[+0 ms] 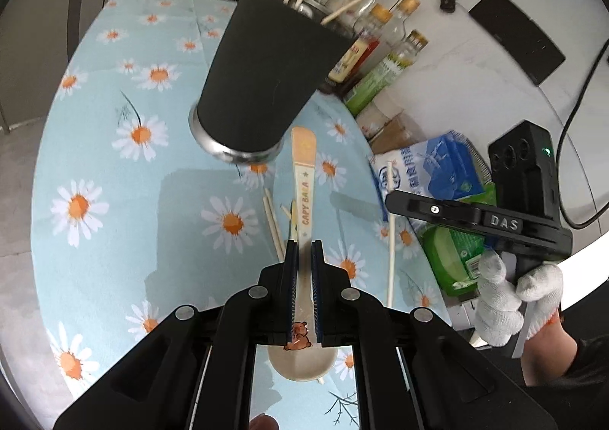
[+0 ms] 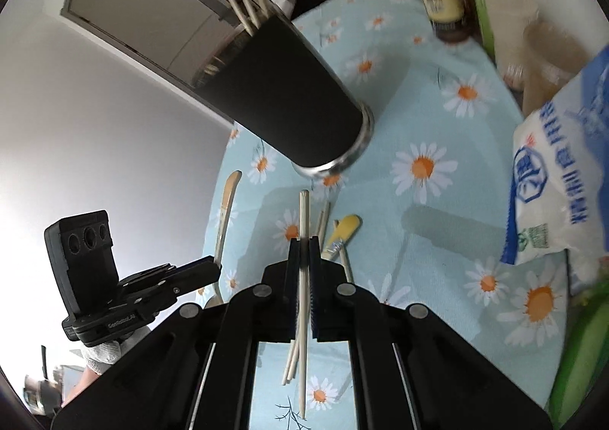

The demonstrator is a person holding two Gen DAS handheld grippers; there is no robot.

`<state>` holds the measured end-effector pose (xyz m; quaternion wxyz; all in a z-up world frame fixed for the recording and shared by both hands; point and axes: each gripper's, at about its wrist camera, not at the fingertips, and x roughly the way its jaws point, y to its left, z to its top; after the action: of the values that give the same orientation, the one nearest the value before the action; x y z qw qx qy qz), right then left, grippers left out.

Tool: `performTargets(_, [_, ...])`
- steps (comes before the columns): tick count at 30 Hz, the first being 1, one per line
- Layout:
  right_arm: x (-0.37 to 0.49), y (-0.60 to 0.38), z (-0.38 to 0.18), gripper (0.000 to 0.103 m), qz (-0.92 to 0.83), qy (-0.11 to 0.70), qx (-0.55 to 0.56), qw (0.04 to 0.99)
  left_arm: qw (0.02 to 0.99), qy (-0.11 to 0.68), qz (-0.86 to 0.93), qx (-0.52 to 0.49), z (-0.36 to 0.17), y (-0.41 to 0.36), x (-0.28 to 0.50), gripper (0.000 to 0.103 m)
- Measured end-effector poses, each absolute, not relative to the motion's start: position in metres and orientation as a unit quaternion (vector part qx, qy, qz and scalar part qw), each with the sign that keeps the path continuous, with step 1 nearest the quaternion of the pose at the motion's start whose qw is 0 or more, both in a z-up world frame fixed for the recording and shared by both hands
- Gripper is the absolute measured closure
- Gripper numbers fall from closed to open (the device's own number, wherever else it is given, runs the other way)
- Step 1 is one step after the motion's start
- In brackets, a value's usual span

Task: Organize utensils
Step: 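Lift both held utensils and carry them over the black holder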

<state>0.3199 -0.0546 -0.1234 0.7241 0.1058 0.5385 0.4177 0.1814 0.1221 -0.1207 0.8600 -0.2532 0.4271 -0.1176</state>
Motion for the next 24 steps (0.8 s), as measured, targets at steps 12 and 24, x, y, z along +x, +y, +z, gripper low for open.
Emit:
performTargets(12, [0.292,-0.064,-0.056,0.097,0.417,0.413,0.099,0.803,0.906,0.327,-0.132,-0.234,-0.072,0.127,0.172,0.097])
performTargets(24, [0.311,-0.054,-0.004,0.097,0.412,0.324,0.113,0.844,0.937,0.225,-0.125,-0.235,-0.020,0.153,0.181,0.097])
